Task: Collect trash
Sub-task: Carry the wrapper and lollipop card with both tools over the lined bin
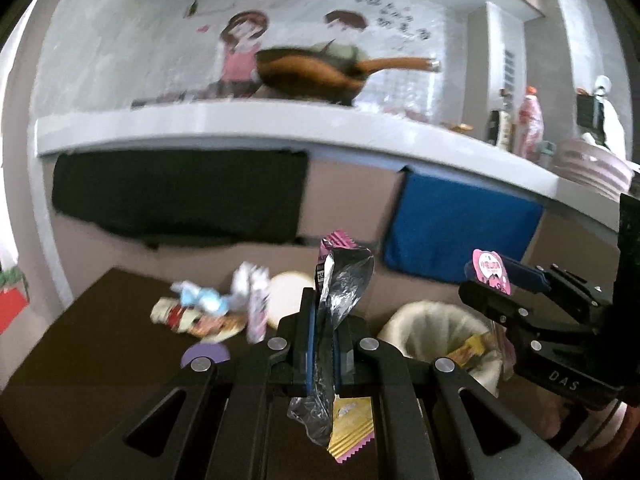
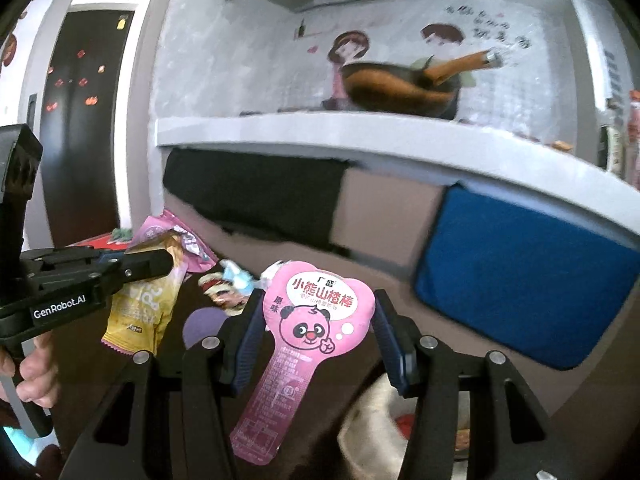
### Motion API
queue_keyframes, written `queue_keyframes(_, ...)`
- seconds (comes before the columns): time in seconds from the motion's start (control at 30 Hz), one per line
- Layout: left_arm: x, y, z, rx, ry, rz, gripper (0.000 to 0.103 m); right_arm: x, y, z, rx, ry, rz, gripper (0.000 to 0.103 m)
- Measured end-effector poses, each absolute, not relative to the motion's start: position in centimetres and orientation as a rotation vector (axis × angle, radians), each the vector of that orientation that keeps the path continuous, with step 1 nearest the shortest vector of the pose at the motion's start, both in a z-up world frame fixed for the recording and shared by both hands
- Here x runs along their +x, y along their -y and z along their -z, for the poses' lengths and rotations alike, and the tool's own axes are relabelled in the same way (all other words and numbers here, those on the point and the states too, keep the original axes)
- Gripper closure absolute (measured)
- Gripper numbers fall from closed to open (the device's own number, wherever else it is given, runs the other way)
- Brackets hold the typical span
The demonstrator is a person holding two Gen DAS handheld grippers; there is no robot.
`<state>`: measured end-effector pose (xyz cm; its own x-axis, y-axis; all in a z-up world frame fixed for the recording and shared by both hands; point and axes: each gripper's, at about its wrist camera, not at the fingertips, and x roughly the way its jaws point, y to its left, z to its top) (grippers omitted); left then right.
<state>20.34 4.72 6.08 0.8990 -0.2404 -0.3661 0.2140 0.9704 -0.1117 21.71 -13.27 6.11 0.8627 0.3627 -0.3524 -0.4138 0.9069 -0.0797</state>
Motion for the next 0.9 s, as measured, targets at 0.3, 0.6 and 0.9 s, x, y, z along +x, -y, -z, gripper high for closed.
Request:
queue_keyframes(0.3, 20.1, 2.7, -9.5, 0.011, -0.293, 0.323, 0.096, 19.8, 20.3, -9.5, -0.122, -0.26, -0.268, 0.054)
queue_keyframes(0.6, 20.7, 8.3, -9.2, 0.056, -0.301, 0.396, 0.096, 19.6, 25.3, -10.0, -0.122, -0.256, -0.154, 0.054)
queue_keyframes(0.9, 23.1, 10.8, -6.6, 0.062, -0.368, 0.429, 0.096, 20.8, 28.2, -7.8, -0.084, -0.296, -0.115, 0.054)
